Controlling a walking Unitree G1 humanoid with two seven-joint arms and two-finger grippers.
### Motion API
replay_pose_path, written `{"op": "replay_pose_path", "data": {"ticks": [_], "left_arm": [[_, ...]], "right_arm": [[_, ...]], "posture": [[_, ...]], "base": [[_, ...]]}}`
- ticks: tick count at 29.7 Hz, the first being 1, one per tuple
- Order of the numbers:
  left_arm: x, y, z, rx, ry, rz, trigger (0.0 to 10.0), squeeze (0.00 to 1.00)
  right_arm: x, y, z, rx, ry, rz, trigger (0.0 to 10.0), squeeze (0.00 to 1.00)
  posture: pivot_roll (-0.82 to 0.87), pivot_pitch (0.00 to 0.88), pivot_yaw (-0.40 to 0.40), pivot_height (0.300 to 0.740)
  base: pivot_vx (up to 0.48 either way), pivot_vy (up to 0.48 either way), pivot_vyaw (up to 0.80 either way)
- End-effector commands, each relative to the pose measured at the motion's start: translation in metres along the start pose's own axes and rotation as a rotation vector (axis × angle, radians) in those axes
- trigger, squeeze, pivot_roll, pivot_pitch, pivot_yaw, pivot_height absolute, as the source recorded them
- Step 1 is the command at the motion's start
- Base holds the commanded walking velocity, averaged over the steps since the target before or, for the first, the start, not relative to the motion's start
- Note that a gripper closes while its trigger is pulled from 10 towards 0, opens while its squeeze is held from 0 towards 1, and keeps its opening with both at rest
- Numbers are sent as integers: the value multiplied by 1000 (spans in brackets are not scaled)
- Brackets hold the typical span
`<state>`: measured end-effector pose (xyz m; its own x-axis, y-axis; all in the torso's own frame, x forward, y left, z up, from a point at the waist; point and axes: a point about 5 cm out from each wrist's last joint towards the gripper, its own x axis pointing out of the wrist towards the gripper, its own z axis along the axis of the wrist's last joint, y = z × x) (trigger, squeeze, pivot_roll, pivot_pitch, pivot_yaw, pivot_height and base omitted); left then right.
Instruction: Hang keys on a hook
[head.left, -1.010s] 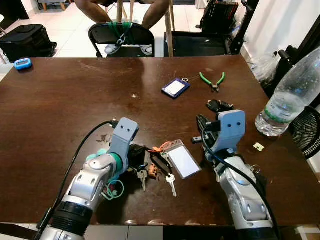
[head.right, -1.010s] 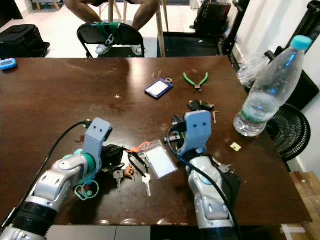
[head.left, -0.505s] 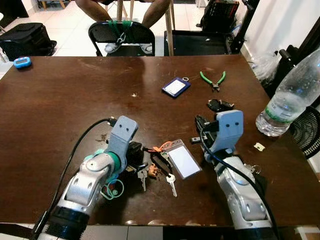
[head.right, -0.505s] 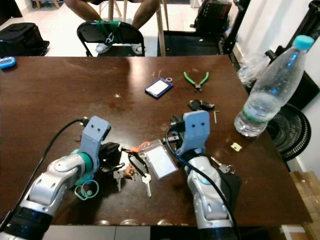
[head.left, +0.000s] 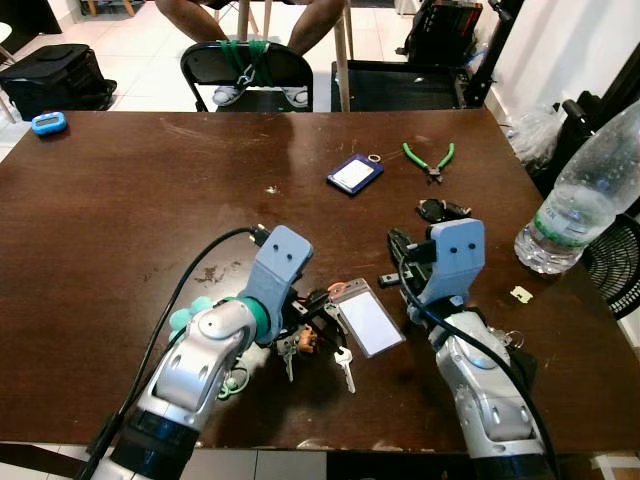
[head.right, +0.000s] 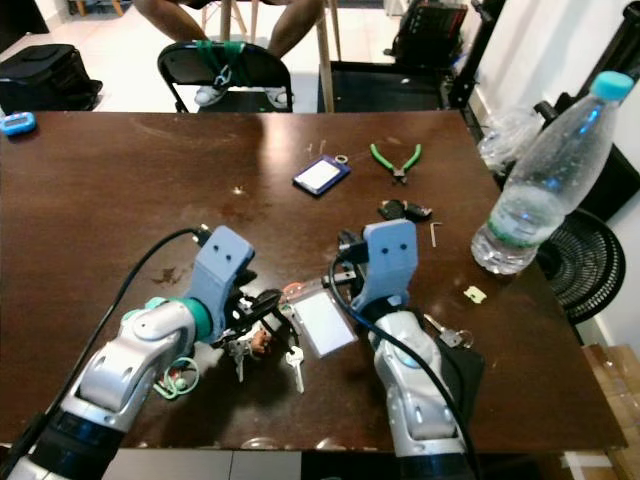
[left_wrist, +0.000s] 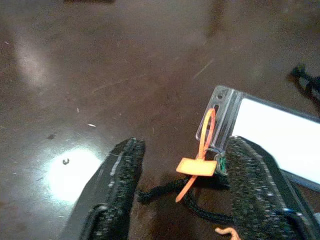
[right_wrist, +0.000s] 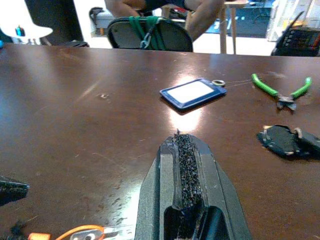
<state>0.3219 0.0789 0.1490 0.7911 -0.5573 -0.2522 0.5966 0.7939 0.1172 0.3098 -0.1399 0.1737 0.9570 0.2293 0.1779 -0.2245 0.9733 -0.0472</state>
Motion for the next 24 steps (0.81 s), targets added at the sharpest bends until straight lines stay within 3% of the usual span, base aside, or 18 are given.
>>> {"op": "replay_pose_path", "data": {"ticks": [1,4,5,10,11,12,14,15,16,17,18,19,20,24], "left_arm": [[3,5,-10,-14,43,24,10000,0],[8,13,-17,-20,79,58,10000,0],[9,15,-19,-31,86,62,7294,0],[11,26,-29,-63,115,111,6549,0],[11,32,-32,-69,123,132,4863,0],[12,33,-32,-71,124,136,4078,0],[12,33,-32,-71,124,136,4078,0],[11,36,-32,-70,125,144,3765,0],[12,38,-32,-72,123,155,2706,0],[12,38,-32,-72,123,155,2706,0],[11,41,-31,-74,118,169,824,0],[11,41,-31,-74,118,169,824,0],[12,43,-30,-79,114,180,0,0],[11,44,-31,-82,111,186,0,0]], "right_arm": [[-3,0,-2,10,14,-3,10000,0],[-4,0,-2,9,15,-4,10000,0],[-4,0,-1,8,15,-4,10000,0],[-7,-3,1,1,15,-9,10000,0],[-8,-5,2,-3,16,-14,10000,0],[-9,-6,2,-5,16,-15,10000,0],[-9,-6,2,-5,16,-15,10000,0],[-9,-6,2,-7,17,-16,10000,0],[-9,-7,2,-8,18,-17,10000,0],[-9,-7,2,-8,18,-17,10000,0],[-9,-7,2,-9,18,-17,10000,0],[-9,-7,2,-9,18,-17,10000,0],[-9,-6,2,-10,19,-15,10000,0],[-8,-6,2,-9,19,-10,10000,0]], "posture": [[-153,133,105,740],[-159,138,105,740],[-169,148,106,740],[-185,156,106,740],[-192,157,106,740],[-192,157,106,740],[-192,157,106,740],[-194,157,105,740],[-196,155,104,740],[-196,155,104,740],[-195,151,101,740],[-195,151,101,740],[-195,151,101,740],[-185,147,96,740]], "base": [[0,0,0],[0,0,0],[0,0,0],[0,0,0],[0,0,0],[0,0,0],[0,0,0],[0,0,0],[0,0,0],[0,0,0],[0,0,0],[0,0,0],[0,0,0],[0,0,0]]}}
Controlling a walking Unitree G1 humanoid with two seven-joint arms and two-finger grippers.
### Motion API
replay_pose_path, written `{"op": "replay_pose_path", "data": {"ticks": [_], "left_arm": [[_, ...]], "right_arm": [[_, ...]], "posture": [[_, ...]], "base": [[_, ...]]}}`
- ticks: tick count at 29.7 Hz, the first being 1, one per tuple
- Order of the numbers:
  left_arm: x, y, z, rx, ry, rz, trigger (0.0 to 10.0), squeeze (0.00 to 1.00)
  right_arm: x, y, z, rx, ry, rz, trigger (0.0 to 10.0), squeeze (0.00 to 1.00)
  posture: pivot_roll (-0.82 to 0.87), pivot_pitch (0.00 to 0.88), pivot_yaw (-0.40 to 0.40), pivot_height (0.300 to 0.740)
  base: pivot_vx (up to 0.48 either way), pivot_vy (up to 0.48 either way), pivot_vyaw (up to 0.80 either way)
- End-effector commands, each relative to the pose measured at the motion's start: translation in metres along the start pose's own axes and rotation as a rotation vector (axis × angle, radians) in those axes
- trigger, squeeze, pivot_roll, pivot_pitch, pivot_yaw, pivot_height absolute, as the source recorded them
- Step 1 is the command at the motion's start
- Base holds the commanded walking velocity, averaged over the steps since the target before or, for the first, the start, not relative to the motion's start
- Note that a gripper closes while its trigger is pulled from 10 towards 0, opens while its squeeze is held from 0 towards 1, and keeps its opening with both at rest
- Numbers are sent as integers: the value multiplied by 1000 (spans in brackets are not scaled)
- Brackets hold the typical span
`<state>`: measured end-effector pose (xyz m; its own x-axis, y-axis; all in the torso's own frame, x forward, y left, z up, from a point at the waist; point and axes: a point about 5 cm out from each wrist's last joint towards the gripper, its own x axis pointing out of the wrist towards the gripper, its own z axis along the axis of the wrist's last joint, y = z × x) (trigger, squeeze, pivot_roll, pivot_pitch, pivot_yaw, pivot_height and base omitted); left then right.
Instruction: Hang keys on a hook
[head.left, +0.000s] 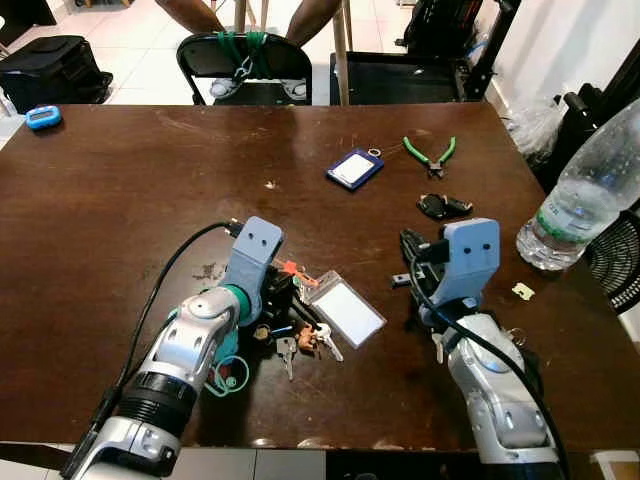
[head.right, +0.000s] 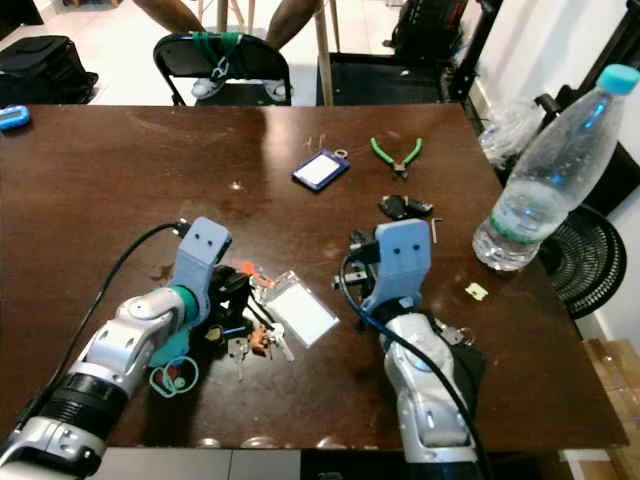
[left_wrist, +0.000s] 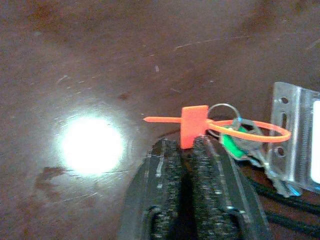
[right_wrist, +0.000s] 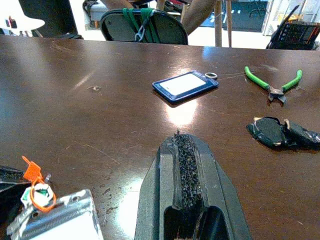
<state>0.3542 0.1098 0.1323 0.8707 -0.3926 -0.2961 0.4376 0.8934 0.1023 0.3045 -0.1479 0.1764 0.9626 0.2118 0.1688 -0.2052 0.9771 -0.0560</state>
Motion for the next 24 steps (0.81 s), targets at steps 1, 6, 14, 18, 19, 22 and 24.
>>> {"op": "replay_pose_path", "data": {"ticks": [1,6,14,18,19,22,24], "left_arm": [[0,3,-11,-12,46,10,0,0],[-3,6,-15,-18,44,43,0,0],[-15,15,1,38,-88,163,0,0],[-31,13,33,174,-278,228,0,0],[-43,7,52,239,-380,244,4667,0],[-54,-1,68,300,-462,242,10000,0],[-61,-6,77,331,-506,236,10000,0]], "right_arm": [[-2,1,-1,3,9,7,10000,0],[0,2,-1,5,10,14,10000,0],[0,4,-2,11,12,16,10000,0],[1,5,-1,15,11,19,10000,0],[1,6,-1,16,11,21,10000,0],[2,6,-2,17,11,22,10000,0],[2,6,-2,18,11,23,10000,0]], "posture": [[-185,147,96,740],[-182,145,94,740],[-176,142,92,740],[-164,136,91,740],[-155,135,89,740],[-147,134,88,740],[-147,134,88,740]], "base": [[0,0,0],[0,0,0],[0,0,0],[0,0,0],[0,0,0],[0,0,0],[0,0,0]]}}
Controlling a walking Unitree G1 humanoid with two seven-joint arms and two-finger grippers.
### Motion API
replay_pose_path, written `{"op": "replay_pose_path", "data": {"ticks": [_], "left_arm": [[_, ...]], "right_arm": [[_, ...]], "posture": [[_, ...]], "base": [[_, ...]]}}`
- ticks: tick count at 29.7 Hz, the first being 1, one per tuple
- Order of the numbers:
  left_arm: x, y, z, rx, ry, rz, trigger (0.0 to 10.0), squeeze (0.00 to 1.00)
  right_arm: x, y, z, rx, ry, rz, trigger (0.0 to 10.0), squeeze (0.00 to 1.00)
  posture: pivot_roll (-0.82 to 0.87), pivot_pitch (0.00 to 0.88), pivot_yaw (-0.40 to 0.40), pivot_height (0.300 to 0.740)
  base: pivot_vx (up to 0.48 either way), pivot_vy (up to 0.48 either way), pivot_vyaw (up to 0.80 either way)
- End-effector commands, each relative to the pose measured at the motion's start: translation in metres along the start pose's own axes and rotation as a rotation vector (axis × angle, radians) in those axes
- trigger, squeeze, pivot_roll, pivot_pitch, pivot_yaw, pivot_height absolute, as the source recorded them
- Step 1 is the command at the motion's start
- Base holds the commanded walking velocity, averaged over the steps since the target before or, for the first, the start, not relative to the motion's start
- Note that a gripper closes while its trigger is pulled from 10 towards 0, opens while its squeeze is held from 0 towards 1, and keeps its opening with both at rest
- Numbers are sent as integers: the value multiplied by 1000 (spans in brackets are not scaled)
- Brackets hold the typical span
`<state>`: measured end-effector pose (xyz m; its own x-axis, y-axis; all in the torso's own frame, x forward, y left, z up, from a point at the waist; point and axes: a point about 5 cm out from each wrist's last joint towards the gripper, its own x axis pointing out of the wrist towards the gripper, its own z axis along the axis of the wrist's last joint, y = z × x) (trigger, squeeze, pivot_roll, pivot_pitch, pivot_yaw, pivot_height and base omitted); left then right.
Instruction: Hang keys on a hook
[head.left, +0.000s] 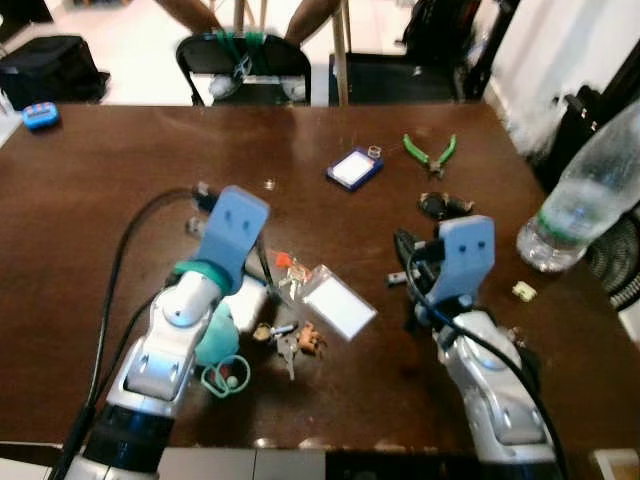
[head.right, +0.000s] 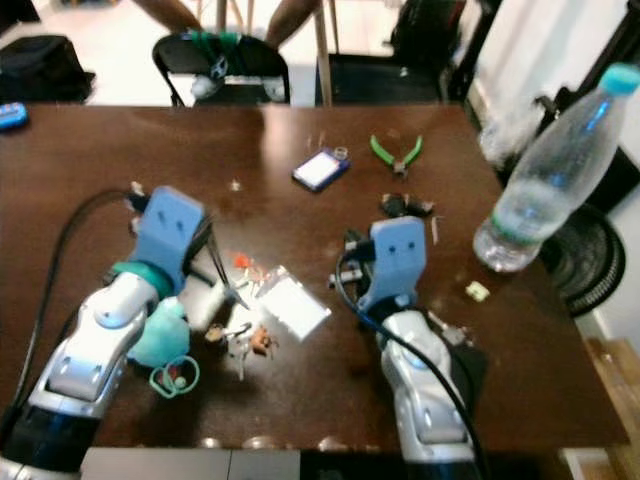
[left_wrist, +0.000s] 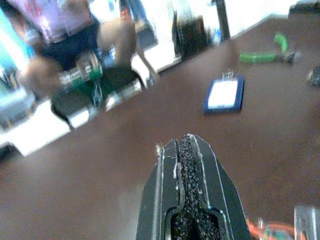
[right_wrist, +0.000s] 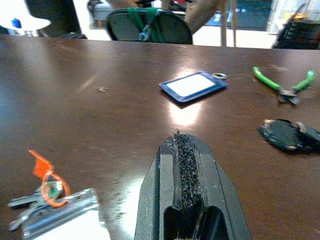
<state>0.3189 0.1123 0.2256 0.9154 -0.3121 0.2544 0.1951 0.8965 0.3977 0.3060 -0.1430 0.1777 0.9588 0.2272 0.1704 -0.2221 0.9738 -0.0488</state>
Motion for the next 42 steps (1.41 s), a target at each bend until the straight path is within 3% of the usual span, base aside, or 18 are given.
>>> {"op": "replay_pose_path", "data": {"ticks": [1,5,12,15,17,21,23,28,30,32,36,37,39,40,42], "left_arm": [[-4,-3,-1,24,5,-11,10000,0],[-12,-10,25,-18,-38,-44,10000,0],[-22,-12,33,-75,-32,-65,10000,0],[-45,-17,23,4,3,-43,10000,0],[-50,-16,19,37,13,-17,10000,0],[-54,-5,17,88,20,71,10000,0],[-52,8,24,179,-13,123,10000,0],[-46,12,32,208,-51,126,10000,0],[-44,12,36,199,-65,125,10000,0],[-37,6,48,107,-102,111,10000,0],[-36,3,52,40,-117,100,10000,0],[-41,-5,47,5,-114,-8,10000,0],[-43,-8,45,1,-111,-38,10000,0],[-48,-12,37,-44,-70,-112,10000,0],[-51,-15,32,-76,-41,-157,10000,0]], "right_arm": [[-1,2,-3,8,13,8,10000,0],[2,5,-1,12,2,16,10000,0],[5,4,1,12,-12,10,10000,0],[10,5,4,23,-37,-2,10000,0],[12,7,4,29,-43,-3,10000,0],[16,13,6,48,-60,0,10000,0],[20,18,8,52,-79,6,10000,0],[24,20,9,53,-92,15,10000,0],[24,20,11,54,-99,12,10000,0],[25,18,14,48,-137,-26,10000,0],[26,19,15,49,-160,-41,10000,0],[27,22,19,24,-188,-40,10000,0],[28,23,20,17,-195,-39,10000,0],[30,23,20,16,-197,-35,10000,0],[31,23,21,17,-196,-33,10000,0]], "posture": [[-147,134,88,740],[-135,125,91,740],[-124,97,97,740],[-113,79,104,740],[-105,67,105,740],[-94,57,103,740],[-82,45,100,740],[-77,35,99,740],[-77,33,99,740],[-80,12,110,740],[-78,0,118,740],[-77,0,120,740],[-77,0,120,740],[-87,0,101,740],[-87,0,101,740]], "base": [[0,0,0],[0,0,0],[0,0,0],[0,0,0],[0,0,0],[0,0,0],[0,0,0],[0,0,0],[0,0,0],[0,0,0],[0,0,0],[0,0,0],[0,0,0],[0,0,0],[0,0,0]]}}
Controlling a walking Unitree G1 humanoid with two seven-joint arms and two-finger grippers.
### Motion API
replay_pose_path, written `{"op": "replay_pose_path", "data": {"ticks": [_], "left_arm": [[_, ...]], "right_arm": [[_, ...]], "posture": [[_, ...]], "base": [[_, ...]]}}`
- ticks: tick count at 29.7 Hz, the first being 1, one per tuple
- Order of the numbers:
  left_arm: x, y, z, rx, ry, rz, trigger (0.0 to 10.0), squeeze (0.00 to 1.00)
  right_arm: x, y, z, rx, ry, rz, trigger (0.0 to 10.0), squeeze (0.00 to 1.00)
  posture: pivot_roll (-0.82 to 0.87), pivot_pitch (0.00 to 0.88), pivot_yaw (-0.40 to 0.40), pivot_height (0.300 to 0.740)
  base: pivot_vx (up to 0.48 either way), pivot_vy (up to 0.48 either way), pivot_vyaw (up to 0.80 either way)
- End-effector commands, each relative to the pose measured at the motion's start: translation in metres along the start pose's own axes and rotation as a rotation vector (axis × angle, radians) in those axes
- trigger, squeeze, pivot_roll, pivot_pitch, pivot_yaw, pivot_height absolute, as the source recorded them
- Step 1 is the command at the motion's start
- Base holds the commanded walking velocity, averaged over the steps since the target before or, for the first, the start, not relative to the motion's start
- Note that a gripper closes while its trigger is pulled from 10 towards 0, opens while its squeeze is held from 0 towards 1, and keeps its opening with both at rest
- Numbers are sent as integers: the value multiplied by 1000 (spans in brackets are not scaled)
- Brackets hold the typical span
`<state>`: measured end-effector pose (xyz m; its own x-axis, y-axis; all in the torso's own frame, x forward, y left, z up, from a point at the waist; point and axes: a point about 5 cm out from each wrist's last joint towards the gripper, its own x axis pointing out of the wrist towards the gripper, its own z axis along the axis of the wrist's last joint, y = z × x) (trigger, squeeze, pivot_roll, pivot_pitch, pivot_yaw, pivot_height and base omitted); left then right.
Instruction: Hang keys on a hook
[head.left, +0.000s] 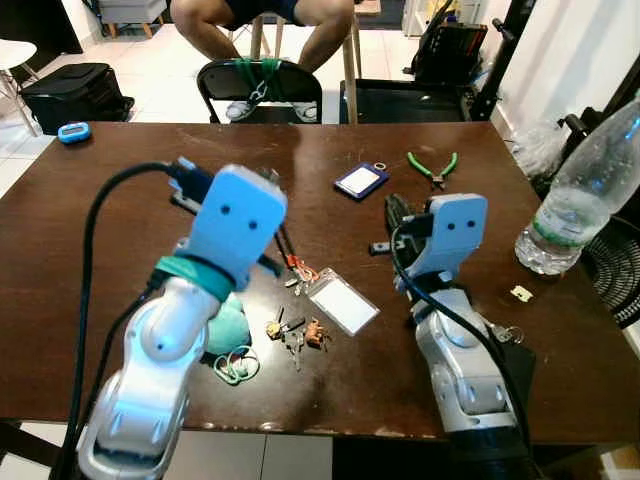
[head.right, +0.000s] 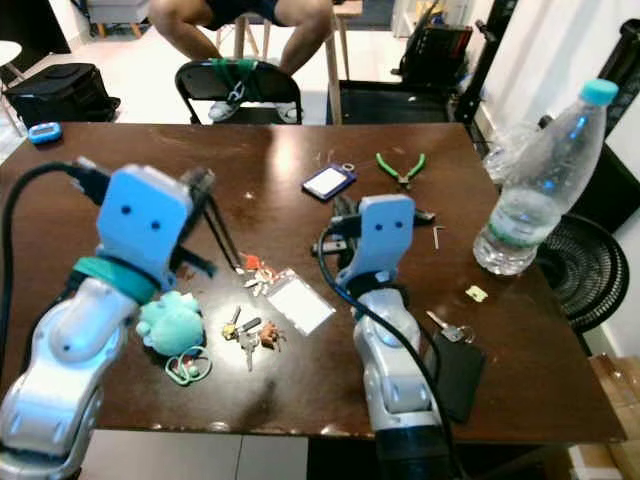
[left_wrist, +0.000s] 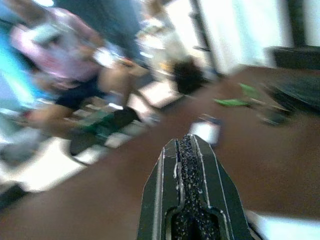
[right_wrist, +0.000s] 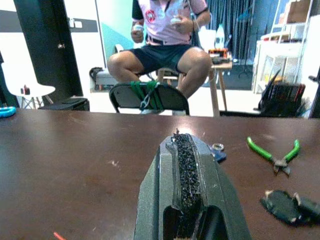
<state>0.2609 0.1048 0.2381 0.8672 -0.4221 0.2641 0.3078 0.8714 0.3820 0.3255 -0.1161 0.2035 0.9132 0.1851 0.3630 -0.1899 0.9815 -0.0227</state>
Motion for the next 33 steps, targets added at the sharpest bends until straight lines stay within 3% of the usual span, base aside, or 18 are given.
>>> {"op": "replay_pose_path", "data": {"ticks": [1,2,4,8,14,19,22,23,27,33], "left_arm": [[-8,-5,-10,-105,58,-81,10000,0],[-8,-5,-10,-105,58,-81,10000,0],[-12,-7,-20,-252,109,-90,10000,0],[-12,-9,-25,-488,116,-25,10000,0],[-8,-13,-14,-599,49,-2,10000,0],[-5,-10,-9,-593,21,22,10000,0],[-3,-1,-14,-483,50,122,10000,0],[-3,-1,-14,-483,50,122,10000,0],[-2,16,-28,-322,107,268,10000,0],[1,25,-32,-234,114,293,10000,0]], "right_arm": [[3,2,-2,-3,5,17,10000,0],[3,2,-2,-3,5,17,10000,0],[5,1,-2,-9,8,31,10000,0],[9,-4,-4,-21,17,47,10000,0],[13,0,-3,-28,14,83,10000,0],[16,1,-1,-26,5,83,10000,0],[16,3,-1,-24,-1,84,10000,0],[16,3,-1,-24,-1,84,10000,0],[14,-2,-1,-56,-8,88,10000,0],[13,-5,0,-69,-20,75,10000,0]], "posture": [[-95,0,77,740],[-95,0,77,740],[-100,0,70,740],[-116,0,18,740],[-111,0,-10,740],[-105,0,-7,740],[-106,0,2,740],[-106,0,2,740],[-121,0,15,740],[-125,0,40,740]], "base": [[0,0,0],[0,0,0],[0,0,0],[0,0,0],[0,0,0],[0,0,0],[0,0,0],[0,0,0],[0,0,0],[0,0,0]]}}
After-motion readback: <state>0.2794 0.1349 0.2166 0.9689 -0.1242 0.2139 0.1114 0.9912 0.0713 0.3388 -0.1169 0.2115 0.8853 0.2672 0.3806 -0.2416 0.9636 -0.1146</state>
